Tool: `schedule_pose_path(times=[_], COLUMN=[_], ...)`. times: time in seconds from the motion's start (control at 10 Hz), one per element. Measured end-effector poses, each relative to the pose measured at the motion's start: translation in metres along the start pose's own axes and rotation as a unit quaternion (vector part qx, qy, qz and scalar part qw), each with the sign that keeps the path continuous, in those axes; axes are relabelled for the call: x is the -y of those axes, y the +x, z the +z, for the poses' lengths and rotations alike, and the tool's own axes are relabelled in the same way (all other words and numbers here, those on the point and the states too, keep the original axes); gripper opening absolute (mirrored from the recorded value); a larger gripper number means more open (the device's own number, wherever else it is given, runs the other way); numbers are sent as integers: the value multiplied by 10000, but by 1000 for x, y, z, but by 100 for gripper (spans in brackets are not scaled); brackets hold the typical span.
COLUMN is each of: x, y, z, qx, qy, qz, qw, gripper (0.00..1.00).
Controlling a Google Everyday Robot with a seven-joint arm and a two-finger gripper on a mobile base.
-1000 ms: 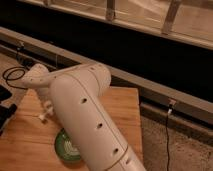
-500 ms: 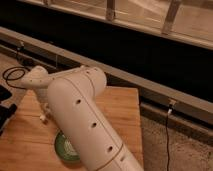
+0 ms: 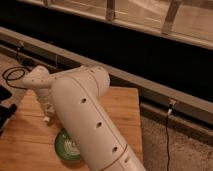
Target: Place the bottle in the ceramic bowl
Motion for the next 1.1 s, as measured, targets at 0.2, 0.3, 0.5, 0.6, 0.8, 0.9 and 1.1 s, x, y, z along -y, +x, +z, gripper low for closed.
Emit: schedule_pose_path(times=[0.2, 0.3, 0.5, 0.6, 0.8, 0.9, 1.1], x=[3, -2, -3, 0, 6, 8, 10], y=[-2, 0, -1, -6, -13, -18, -27], z=[-5, -6, -10, -21, -47, -60, -96], qx=[64, 64, 139, 281, 509, 613, 685], qy=[-186, -268, -395, -458, -572, -560, -554], qz=[-12, -52, -84, -92, -89, -219, -759], qw=[9998, 9996, 9991, 9985, 9970, 9963, 9932], gripper=[0, 0, 0, 0, 0, 0, 0])
